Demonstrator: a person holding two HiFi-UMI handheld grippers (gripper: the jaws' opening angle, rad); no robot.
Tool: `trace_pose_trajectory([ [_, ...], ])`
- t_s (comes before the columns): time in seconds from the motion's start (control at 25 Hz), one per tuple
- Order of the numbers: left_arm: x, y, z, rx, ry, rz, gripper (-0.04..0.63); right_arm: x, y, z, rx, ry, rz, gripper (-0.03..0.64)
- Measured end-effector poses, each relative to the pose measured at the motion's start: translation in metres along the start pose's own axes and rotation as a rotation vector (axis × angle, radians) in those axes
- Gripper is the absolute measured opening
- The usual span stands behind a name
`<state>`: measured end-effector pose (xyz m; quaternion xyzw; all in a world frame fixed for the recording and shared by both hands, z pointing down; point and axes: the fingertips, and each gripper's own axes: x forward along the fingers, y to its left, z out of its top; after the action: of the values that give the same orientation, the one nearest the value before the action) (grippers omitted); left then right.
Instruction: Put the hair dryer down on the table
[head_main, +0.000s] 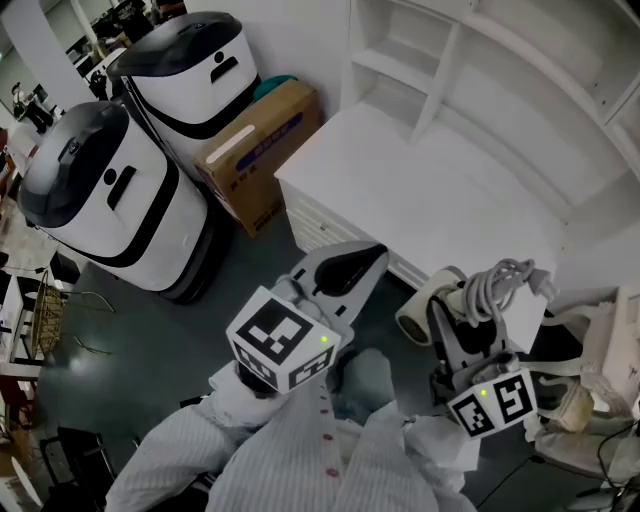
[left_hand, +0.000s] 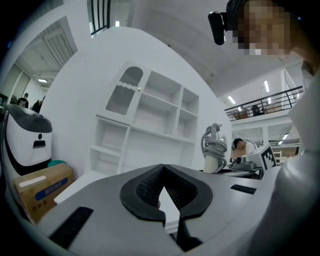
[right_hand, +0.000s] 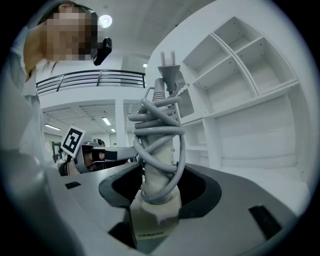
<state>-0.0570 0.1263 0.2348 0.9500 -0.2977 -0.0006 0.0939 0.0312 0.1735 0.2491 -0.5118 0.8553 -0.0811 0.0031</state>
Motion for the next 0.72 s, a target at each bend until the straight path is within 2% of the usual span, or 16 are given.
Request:
trace_pose_trajectory([
  [0.32, 0.027, 0.037, -0.002, -0.004, 0.017, 0.009, 0.009, 0.039, -0.035, 0.002, -0.002, 0.008, -0.025, 0.195],
  [0.72, 0.091, 0.089, 0.015, -0.022, 0.007, 0.038, 0.009, 0.099, -0.096, 0.012, -0.002, 0.05, -0.006, 0.195],
])
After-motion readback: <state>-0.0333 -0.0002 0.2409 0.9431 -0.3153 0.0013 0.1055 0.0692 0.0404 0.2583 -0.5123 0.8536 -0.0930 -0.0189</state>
